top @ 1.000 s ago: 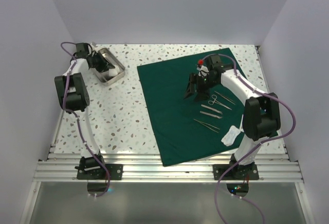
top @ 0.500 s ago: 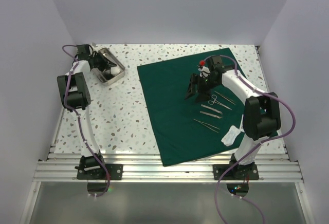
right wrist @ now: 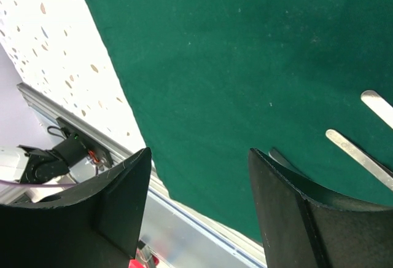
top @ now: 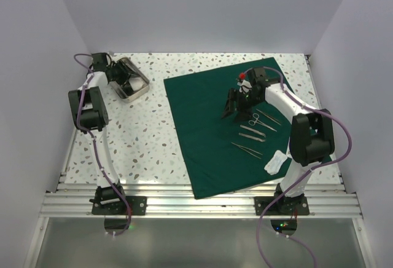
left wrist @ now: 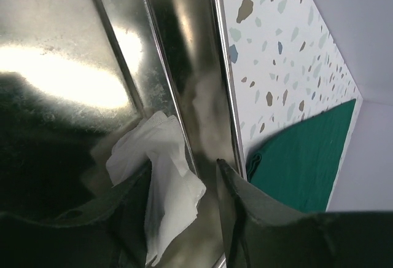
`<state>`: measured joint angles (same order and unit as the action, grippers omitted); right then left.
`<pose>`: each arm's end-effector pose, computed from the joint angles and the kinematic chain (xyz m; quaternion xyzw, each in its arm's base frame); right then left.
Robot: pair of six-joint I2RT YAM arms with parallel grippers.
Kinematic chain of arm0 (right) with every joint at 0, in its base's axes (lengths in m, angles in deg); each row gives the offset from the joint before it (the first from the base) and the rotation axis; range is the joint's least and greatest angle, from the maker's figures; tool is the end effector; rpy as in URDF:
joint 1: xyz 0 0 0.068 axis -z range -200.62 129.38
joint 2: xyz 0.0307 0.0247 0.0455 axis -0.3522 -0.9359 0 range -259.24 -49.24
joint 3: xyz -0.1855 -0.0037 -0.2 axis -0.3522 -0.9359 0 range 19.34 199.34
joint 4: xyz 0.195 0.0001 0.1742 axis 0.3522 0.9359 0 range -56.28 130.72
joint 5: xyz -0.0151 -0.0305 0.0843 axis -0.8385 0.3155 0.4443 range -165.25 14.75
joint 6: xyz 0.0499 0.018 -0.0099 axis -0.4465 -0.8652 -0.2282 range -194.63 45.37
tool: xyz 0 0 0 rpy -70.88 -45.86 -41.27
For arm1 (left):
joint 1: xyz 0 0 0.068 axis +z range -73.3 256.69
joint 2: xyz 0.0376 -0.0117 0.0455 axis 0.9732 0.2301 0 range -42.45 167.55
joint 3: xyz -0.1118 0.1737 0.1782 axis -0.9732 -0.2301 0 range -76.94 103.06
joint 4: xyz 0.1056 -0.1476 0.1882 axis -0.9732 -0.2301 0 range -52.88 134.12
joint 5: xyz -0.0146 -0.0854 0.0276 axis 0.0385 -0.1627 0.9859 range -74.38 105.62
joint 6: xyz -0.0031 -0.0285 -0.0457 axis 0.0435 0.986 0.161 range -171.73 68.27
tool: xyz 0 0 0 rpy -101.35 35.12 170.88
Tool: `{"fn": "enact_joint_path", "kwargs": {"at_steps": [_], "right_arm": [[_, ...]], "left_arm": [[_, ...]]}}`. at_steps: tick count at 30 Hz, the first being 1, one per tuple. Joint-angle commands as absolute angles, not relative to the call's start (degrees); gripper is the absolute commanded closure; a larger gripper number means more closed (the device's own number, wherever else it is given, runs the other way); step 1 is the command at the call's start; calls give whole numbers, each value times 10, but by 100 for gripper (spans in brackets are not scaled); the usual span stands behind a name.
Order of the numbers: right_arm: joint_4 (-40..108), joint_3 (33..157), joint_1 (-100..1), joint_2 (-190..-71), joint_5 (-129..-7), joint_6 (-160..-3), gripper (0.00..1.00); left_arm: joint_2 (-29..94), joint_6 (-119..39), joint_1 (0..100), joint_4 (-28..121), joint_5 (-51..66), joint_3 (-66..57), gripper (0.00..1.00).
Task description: Prepare the surgical pack
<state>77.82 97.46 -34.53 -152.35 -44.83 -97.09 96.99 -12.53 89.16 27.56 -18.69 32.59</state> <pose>0.3496 0.1052 0.2237 0.0233 0.9499 0.2998 0.0859 0.5259 0.0957 0.1400 -0.2882 0.8464 -0.3485 0.2814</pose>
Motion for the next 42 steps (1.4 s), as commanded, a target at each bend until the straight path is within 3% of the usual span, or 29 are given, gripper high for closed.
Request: {"fn": "enact_joint_path", "kwargs": {"at_steps": [1, 12, 13, 27, 31, 37, 42], "right_arm": [[765, 969, -343, -1521, -429, -967, 32], [753, 953, -344, -1506, -420, -970, 32], [753, 951, -344, -1505, -420, -970, 32], [768, 957, -343, -1493, -445, -968, 32], [806, 980, -339, -1489, -526, -982, 40], [879, 976, -299, -1455, -688, -1049, 44], [901, 923, -275, -1420, -722, -1061, 45]], "left_arm": [[953, -146, 898, 256, -166, 359, 52], [950, -169, 893, 193, -143, 426, 43], [950, -170, 892, 192, -143, 427, 1], [861, -202, 890, 150, 1, 469, 1], [786, -207, 872, 113, 51, 451, 2], [630, -253, 738, 27, 147, 305, 3], [460, -226, 615, 105, 144, 33, 1]]}}
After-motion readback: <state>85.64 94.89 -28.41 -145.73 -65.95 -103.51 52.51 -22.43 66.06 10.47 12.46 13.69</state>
